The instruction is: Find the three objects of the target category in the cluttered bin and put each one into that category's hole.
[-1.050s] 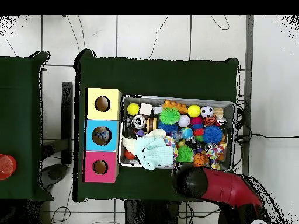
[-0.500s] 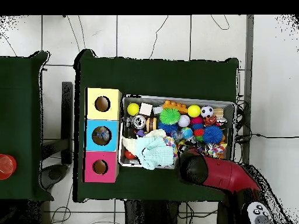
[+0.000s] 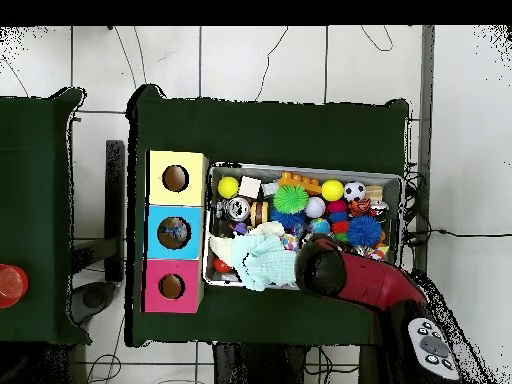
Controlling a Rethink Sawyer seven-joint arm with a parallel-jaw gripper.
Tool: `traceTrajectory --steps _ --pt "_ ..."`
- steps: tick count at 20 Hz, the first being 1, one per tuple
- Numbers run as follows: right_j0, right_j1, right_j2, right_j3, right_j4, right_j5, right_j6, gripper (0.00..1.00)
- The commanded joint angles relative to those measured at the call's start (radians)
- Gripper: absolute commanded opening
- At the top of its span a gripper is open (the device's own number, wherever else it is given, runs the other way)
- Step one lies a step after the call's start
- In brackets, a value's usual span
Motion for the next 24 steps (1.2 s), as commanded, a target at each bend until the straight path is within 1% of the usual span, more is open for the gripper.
traceTrajectory --steps 1,2,4,10,15,19,20,24 --pt "-0.003 0.093 0.077 -0.048 0.088 -0.018 0.191 1.00" --pt "-0.010 0.109 0.091 -0.042 0.092 -0.009 0.179 1.00" --pt "-0.013 0.126 0.100 -0.031 0.090 -0.024 0.167 1.00" --pt "0.004 0.135 0.091 -0.004 0.082 -0.068 0.160 1.00" --pt "-0.007 0.153 0.126 0.013 0.091 -0.119 0.170 1.00" --pt "-0.018 0.132 0.153 0.042 0.105 -0.135 0.185 1.00" --pt "-0.021 0.118 0.158 0.057 0.112 -0.129 0.189 1.00" --pt "0.003 0.047 0.142 0.106 0.131 -0.082 0.202 1.00"
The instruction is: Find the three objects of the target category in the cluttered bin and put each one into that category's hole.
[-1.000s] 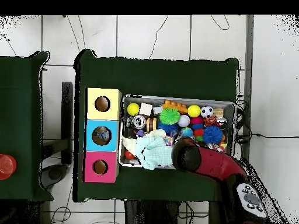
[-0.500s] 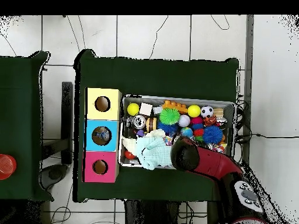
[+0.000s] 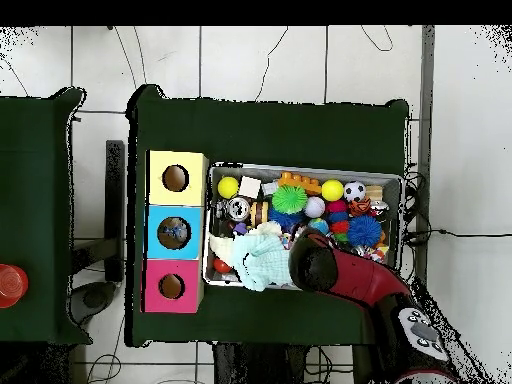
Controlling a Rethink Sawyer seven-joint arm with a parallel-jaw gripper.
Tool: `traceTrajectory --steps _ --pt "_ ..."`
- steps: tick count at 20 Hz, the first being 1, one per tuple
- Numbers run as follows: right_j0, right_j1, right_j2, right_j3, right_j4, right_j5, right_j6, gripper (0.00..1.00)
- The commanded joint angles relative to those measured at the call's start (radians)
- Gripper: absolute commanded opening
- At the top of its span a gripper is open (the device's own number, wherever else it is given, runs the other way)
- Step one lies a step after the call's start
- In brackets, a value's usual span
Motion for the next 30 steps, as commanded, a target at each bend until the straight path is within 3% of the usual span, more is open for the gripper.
traceTrajectory --steps 1,7,11,17,22,26,30 --pt "0.012 -0.019 0.112 0.107 0.068 0.018 0.204 1.00" --pt "0.045 -0.068 0.101 0.176 0.118 0.028 0.239 1.00" --pt "0.032 -0.053 0.124 0.190 0.132 -0.004 0.223 1.00" --pt "0.059 0.025 0.107 0.161 0.145 -0.129 0.247 1.00" --pt "0.111 0.107 0.032 0.103 0.162 -0.243 0.254 1.00" --pt "0.110 0.174 0.019 0.072 0.186 -0.328 0.242 1.00" --pt "0.107 0.187 0.022 0.086 0.209 -0.336 0.227 1.00"
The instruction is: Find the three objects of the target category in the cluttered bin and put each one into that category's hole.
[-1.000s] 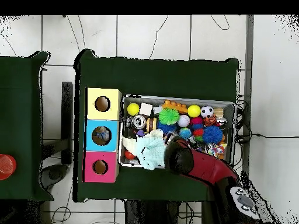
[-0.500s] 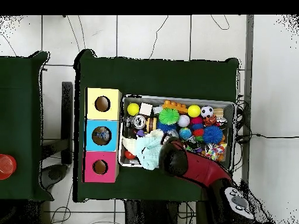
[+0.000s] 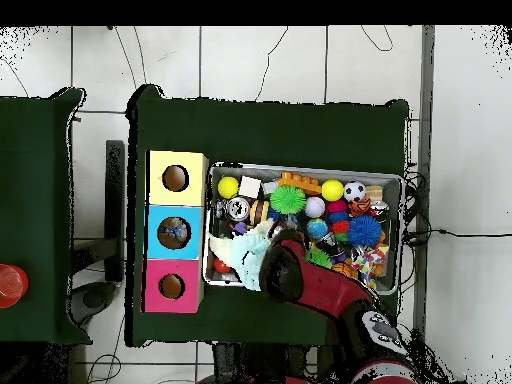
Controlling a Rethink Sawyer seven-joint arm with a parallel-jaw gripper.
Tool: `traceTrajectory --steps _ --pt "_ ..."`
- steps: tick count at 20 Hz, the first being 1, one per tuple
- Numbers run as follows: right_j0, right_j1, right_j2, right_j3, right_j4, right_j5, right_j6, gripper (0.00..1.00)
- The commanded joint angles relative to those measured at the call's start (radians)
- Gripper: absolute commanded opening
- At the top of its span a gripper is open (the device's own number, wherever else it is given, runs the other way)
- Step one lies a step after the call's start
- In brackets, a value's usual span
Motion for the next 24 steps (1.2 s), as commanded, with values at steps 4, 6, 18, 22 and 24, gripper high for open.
traceTrajectory --steps 4,6,18,22,24 --pt "0.014 0.164 0.023 -0.003 0.085 0.026 0.194 1.00" --pt "-0.006 0.170 0.034 0.009 0.073 0.033 0.185 1.00" --pt "-0.110 0.160 0.161 0.100 0.026 0.089 0.192 1.00" --pt "-0.133 0.160 0.182 0.103 0.018 0.103 0.174 1.00" --pt "-0.145 0.164 0.196 0.102 0.016 0.102 0.172 1.00"
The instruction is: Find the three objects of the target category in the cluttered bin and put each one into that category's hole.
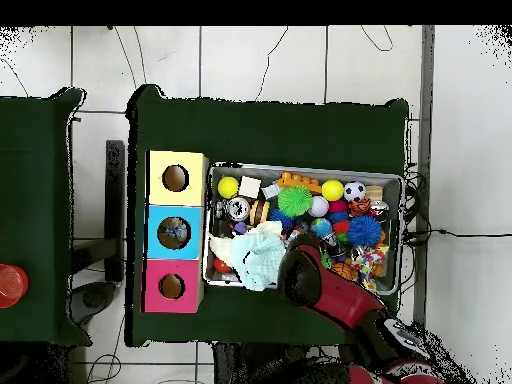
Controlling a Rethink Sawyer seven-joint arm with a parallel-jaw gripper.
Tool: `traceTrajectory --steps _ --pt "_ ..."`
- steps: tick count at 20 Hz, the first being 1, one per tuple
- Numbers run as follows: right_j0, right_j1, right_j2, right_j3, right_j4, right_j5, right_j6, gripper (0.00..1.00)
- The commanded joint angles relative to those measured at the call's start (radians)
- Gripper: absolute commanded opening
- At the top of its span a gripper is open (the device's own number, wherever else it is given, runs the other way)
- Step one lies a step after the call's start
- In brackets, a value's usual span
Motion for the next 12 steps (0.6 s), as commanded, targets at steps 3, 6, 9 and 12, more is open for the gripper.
traceTrajectory --steps 3,6,9,12 --pt "-0.043 0.130 0.168 0.081 -0.013 0.158 0.171 1.00" --pt "-0.047 0.130 0.167 0.083 -0.011 0.155 0.166 1.00" --pt "-0.037 0.127 0.155 0.087 0.004 0.152 0.172 1.00" --pt "-0.026 0.124 0.144 0.089 0.011 0.145 0.175 0.00"
